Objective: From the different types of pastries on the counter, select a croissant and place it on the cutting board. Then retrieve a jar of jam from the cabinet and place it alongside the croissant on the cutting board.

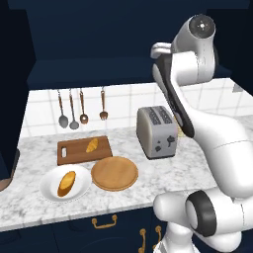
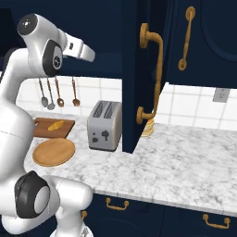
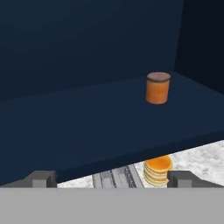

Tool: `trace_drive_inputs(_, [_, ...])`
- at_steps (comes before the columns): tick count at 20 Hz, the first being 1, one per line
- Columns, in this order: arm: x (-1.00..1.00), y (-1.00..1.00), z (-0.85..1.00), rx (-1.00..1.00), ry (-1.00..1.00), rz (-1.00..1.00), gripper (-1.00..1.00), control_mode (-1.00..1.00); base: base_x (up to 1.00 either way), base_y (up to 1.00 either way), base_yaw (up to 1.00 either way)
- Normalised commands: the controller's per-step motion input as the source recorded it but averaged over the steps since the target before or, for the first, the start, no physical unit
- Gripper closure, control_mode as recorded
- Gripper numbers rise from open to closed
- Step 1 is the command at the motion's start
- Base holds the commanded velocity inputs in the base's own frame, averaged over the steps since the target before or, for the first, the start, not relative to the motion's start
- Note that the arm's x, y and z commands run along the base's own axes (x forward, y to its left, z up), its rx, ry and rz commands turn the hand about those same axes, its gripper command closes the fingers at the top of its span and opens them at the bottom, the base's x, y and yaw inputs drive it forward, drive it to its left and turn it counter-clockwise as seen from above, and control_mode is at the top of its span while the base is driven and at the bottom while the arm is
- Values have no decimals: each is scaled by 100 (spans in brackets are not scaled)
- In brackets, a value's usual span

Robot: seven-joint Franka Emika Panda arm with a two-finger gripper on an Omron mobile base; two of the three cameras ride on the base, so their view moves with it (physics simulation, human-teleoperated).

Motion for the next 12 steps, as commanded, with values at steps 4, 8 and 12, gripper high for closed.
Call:
trace_drive_inputs(4, [38, -40, 0, 0, 4, -9, -100, -100, 0, 0, 0])
trace_drive_inputs(8, [45, -35, 0, 0, 4, -1, -100, -100, 0, 0, 0])
trace_drive_inputs(12, [23, -37, 1, 2, 9, 0, -100, -100, 0, 0, 0])
